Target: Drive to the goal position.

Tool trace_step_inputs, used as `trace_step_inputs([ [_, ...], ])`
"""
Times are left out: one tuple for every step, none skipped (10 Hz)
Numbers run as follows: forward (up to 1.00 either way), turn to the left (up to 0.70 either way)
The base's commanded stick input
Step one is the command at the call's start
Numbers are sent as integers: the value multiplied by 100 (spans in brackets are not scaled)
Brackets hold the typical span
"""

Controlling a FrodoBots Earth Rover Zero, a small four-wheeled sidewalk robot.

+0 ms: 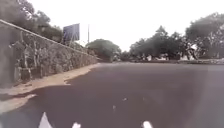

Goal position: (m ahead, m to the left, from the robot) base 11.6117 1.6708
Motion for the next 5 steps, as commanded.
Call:
trace_step_inputs([
  [85,0],
  [85,0],
  [85,0],
  [85,0],
  [85,0],
])
